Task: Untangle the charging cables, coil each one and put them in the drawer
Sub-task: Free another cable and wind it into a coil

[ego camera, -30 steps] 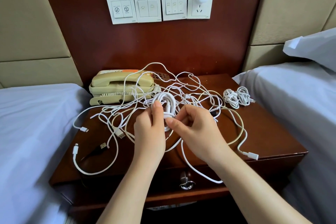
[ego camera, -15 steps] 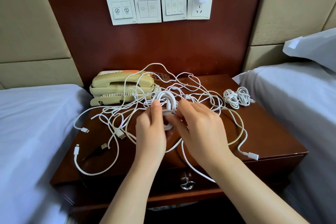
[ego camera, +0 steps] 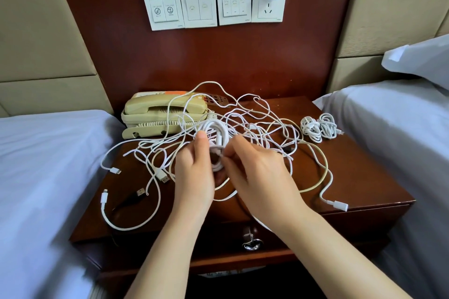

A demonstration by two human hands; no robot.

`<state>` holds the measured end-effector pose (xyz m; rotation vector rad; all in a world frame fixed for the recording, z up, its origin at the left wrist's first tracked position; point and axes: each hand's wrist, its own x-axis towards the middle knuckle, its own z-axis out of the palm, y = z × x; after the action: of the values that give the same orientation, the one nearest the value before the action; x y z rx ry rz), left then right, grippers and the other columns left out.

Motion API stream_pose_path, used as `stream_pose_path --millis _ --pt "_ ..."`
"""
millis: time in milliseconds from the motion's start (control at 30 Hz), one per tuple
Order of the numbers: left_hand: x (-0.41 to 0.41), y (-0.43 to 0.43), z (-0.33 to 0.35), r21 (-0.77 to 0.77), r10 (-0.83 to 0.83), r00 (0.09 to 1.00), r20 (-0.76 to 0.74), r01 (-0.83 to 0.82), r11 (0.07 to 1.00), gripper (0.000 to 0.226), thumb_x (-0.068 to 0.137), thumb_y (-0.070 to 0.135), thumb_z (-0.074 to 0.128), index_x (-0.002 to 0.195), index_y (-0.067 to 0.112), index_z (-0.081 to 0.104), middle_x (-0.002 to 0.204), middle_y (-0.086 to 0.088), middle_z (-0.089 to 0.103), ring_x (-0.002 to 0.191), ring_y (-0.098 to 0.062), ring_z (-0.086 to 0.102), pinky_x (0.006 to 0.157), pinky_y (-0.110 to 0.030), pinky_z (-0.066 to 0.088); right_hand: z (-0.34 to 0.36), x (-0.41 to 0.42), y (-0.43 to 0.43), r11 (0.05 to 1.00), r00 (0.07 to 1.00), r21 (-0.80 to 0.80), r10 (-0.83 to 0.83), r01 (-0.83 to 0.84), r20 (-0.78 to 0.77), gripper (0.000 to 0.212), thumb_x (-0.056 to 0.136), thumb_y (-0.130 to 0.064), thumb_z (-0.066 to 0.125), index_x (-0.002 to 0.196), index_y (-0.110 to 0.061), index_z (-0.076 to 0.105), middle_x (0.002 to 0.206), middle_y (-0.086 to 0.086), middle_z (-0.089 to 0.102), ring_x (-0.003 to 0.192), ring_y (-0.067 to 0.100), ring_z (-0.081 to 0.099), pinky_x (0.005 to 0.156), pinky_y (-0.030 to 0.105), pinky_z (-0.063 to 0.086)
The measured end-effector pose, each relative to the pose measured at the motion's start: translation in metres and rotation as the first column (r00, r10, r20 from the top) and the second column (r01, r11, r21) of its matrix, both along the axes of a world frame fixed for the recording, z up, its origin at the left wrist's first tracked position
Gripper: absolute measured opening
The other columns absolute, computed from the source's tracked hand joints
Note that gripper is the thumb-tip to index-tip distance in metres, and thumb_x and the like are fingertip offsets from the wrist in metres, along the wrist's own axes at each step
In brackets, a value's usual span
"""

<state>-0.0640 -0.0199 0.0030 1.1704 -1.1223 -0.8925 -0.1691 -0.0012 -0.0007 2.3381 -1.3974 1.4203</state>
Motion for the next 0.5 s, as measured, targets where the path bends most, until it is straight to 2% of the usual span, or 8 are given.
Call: stream_pose_path --millis 33,100,267,300,400,500 --pt "0.001 -0.001 -0.002 -0.006 -0.003 1.0 0.03 0.004 1.0 0.048 0.098 0.04 0.037 0.067 0.013 0.06 0.05 0.001 0.057 0.054 -0.021 0.056 0.06 -0.04 0.047 0.0 -0.001 0.0 1.0 1.0 0.004 0.003 -0.003 -0.011 0.012 0.086 -0.017 0.053 0.079 -0.007 0.053 0.062 0.001 0.057 0.052 0.022 0.052 0.044 0.04 0.045" --pt "-0.001 0.002 -0.002 -0.006 -0.009 0.998 0.055 0.009 1.0 0.049 0.098 0.041 0.036 0.064 0.015 0.06 0.048 0.003 0.056 0.054 -0.022 0.055 0.062 -0.041 0.045 -0.001 -0.003 -0.002 1.0 1.0 0.002 -0.01 0.01 -0.022 0.011 0.085 -0.017 0.053 0.079 -0.008 0.053 0.061 0.002 0.056 0.052 0.022 0.05 0.044 0.039 0.044" --pt "-0.01 0.004 0.002 -0.014 -0.013 0.999 0.035 0.013 1.0 0.046 0.1 0.036 0.035 0.067 0.015 0.06 0.048 0.002 0.056 0.044 -0.012 0.054 0.045 -0.024 0.043 -0.003 -0.007 -0.007 0.997 0.998 -0.045 -0.068 0.068 0.006 0.018 0.088 -0.02 0.05 0.076 -0.007 0.052 0.058 0.004 0.054 0.049 0.023 0.048 0.044 0.035 0.039" --pt "-0.011 0.004 0.002 -0.029 -0.003 0.999 0.039 0.004 1.0 0.046 0.099 0.039 0.036 0.067 0.018 0.061 0.05 0.002 0.058 0.048 -0.015 0.056 0.048 -0.028 0.046 -0.002 -0.006 -0.007 0.994 0.996 -0.068 -0.085 0.085 0.006 0.02 0.089 -0.022 0.047 0.076 -0.007 0.051 0.058 0.003 0.053 0.048 0.022 0.047 0.044 0.034 0.037" --pt "-0.016 0.005 -0.001 -0.061 0.018 0.998 0.059 -0.014 0.998 0.045 0.093 0.05 0.036 0.07 0.022 0.062 0.068 -0.004 0.065 0.067 -0.026 0.064 0.07 -0.05 0.055 -0.002 -0.006 -0.007 0.987 0.994 -0.115 -0.106 0.109 0.034 0.023 0.09 -0.023 0.044 0.074 -0.006 0.05 0.06 0.003 0.053 0.049 0.022 0.046 0.042 0.033 0.037" --pt "-0.017 0.006 -0.002 -0.051 0.012 0.998 0.068 -0.008 0.999 0.047 0.085 0.058 0.035 0.075 0.022 0.063 0.079 -0.007 0.068 0.081 -0.029 0.066 0.077 -0.054 0.054 -0.003 -0.008 -0.008 0.989 0.993 -0.108 -0.096 0.102 0.062 0.022 0.09 -0.022 0.048 0.075 -0.006 0.05 0.06 0.001 0.053 0.049 0.02 0.047 0.045 0.035 0.037"
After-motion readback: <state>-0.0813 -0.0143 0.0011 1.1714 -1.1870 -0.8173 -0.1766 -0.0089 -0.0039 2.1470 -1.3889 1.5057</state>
